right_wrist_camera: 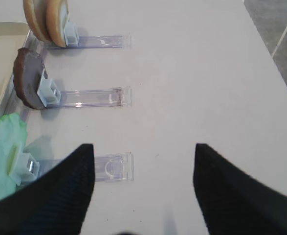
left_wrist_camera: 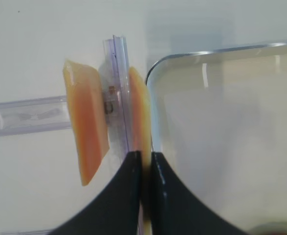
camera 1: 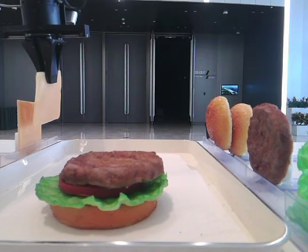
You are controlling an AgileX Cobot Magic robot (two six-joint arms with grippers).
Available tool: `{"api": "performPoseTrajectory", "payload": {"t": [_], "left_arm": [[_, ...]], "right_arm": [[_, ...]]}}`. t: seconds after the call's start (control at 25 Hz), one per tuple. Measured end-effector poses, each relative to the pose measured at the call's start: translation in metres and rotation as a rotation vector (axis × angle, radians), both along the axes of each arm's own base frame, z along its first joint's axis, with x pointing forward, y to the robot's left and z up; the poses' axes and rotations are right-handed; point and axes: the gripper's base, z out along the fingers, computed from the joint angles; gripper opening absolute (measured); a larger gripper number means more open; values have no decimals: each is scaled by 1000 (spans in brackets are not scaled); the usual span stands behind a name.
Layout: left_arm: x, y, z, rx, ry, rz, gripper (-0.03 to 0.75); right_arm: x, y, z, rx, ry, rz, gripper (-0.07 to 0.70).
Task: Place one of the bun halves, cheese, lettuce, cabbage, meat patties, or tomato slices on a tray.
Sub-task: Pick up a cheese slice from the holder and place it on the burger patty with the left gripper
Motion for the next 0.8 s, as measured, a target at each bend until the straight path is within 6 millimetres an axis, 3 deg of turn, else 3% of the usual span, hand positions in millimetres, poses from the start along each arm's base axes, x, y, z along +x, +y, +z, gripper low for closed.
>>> {"api": "performPoseTrajectory", "payload": {"t": [0.36,0.8], "left_arm": [[-27,2,46,-103,-61,-11,22],[-55,-9,57,-284,4,-111,22]], "right_arm": [[0,0,0,0,0,0,449],[0,0,0,0,0,0,449]]}}
